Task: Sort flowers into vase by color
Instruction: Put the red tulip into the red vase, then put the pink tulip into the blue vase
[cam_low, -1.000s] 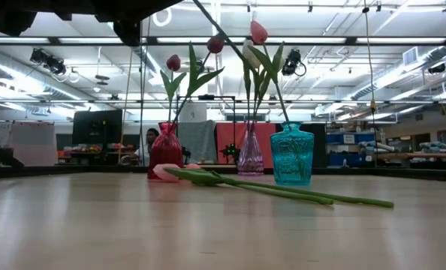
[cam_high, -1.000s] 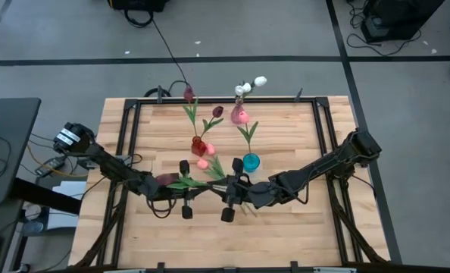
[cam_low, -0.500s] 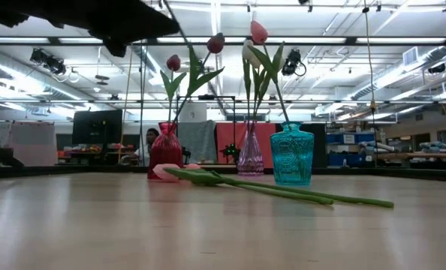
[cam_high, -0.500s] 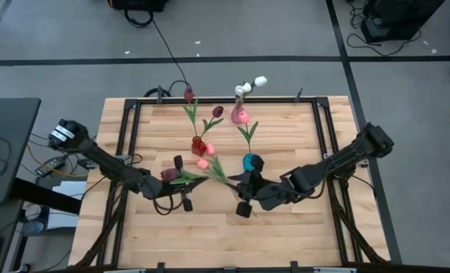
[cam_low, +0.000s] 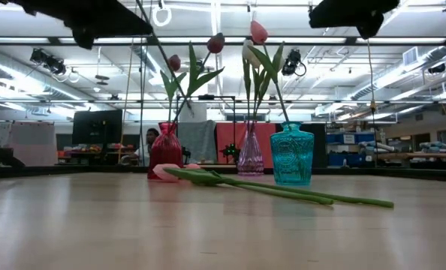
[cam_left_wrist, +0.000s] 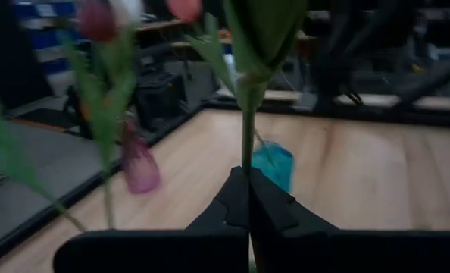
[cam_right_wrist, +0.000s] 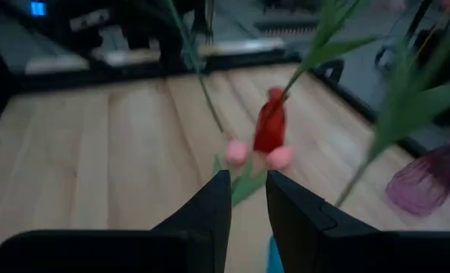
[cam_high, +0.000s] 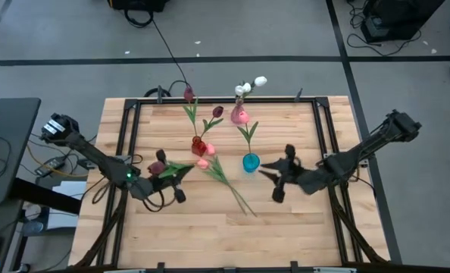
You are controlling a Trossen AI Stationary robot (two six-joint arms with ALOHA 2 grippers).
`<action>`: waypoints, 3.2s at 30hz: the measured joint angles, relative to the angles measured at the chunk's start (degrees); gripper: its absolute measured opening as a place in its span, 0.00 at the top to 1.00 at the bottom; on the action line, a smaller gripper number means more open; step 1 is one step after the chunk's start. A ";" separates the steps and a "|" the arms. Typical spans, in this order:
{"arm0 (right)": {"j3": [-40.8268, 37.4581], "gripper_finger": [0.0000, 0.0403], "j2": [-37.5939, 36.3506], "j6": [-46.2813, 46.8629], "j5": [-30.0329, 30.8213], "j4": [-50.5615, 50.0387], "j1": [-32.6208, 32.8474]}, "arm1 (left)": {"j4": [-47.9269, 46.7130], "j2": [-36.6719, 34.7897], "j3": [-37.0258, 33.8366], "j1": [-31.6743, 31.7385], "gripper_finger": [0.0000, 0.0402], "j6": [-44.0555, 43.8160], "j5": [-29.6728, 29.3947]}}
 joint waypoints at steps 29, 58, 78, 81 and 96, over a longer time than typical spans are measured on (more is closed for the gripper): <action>-16.30 0.76 -11.87 -15.79 -4.54 22.26 -5.45 | -36.72 -11.30 9.42 23.91 1.00 -10.05 11.81; -16.28 0.76 -11.63 -13.58 -8.76 23.86 -7.27 | -33.15 -4.74 5.60 41.46 0.66 -7.89 38.05; -16.25 0.76 -11.65 -13.52 -8.45 24.74 -7.27 | -40.27 -10.68 5.68 35.12 0.56 -6.97 37.71; -16.25 0.76 -11.65 -13.52 -8.41 24.75 -7.27 | -43.16 -12.66 5.66 34.23 0.56 -7.66 35.83; -16.23 0.76 -10.34 -9.69 -10.70 24.77 -7.36 | -37.36 -20.61 4.86 21.92 0.56 -2.53 45.40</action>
